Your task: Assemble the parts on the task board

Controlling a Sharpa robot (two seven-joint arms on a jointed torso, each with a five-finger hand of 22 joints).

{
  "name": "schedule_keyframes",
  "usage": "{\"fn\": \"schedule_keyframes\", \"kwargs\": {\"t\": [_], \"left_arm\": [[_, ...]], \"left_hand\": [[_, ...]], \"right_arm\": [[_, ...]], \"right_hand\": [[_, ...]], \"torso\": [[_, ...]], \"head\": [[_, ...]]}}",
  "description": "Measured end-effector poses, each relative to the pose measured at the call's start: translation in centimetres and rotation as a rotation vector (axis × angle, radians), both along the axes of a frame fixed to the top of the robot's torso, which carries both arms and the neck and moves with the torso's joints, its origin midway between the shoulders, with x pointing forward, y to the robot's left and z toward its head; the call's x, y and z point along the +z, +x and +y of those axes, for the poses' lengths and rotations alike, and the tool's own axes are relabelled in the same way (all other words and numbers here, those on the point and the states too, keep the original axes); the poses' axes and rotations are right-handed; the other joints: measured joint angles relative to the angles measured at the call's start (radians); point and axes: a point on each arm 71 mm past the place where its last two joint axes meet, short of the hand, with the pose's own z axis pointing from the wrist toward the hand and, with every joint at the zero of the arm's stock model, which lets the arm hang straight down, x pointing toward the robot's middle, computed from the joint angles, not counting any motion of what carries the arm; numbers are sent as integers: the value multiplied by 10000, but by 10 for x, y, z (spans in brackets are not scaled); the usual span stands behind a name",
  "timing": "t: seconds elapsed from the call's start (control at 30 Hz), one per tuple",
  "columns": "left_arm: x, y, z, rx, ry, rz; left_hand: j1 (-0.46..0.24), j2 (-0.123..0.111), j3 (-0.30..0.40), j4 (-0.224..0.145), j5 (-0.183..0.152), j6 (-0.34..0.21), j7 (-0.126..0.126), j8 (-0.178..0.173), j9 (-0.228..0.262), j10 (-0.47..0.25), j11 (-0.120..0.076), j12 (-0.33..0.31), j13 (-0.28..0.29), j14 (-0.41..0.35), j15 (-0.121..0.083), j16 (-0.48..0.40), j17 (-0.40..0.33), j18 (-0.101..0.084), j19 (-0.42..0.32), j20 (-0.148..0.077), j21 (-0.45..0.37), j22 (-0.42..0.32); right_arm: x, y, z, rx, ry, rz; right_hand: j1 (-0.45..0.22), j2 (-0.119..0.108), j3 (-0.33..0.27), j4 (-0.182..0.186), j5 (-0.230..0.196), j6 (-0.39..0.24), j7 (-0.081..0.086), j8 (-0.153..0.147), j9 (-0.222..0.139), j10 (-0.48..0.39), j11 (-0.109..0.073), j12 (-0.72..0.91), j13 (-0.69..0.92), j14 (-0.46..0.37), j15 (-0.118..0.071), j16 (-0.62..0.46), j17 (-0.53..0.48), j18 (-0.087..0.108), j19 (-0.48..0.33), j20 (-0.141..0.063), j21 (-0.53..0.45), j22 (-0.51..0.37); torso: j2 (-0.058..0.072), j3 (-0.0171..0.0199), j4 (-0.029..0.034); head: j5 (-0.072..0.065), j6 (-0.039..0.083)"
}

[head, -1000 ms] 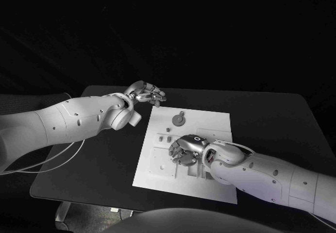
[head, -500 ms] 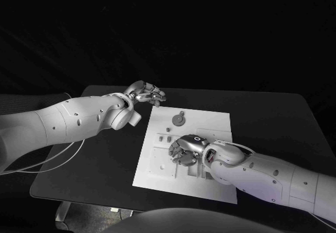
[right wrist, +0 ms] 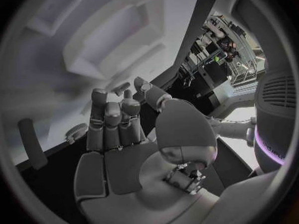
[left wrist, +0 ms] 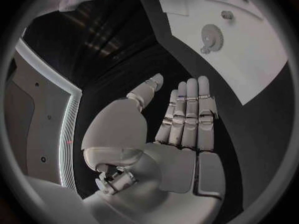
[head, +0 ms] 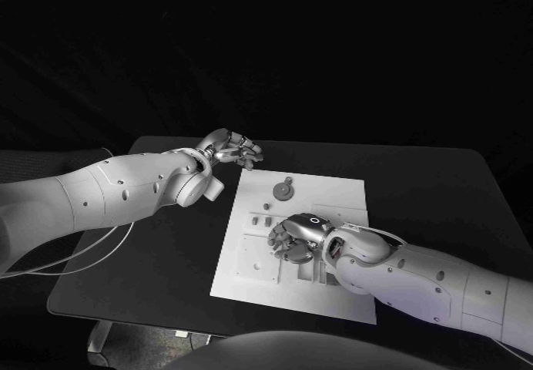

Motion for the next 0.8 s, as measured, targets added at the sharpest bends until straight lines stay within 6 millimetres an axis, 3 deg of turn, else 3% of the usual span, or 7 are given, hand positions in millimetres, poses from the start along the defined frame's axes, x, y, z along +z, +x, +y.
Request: {"fn": "schedule_keyframes", "kwargs": {"t": [0.8], "left_arm": [[0,0,1,23,10,4]], "left_hand": [[40,-41,0,0,0,0,0,0,-8,0,0,0,1,0,0,0,28,-18,0,0,0,0]], "right_arm": [[-2,7,-8,-303,-116,-106]], "right_hand": [[67,67,0,0,0,-49,60,0,-2,39,34,0,7,27,39,0,-1,-65,0,0,0,0]], "torso": [[-1,-6,0]], "head": [[-13,30]]}}
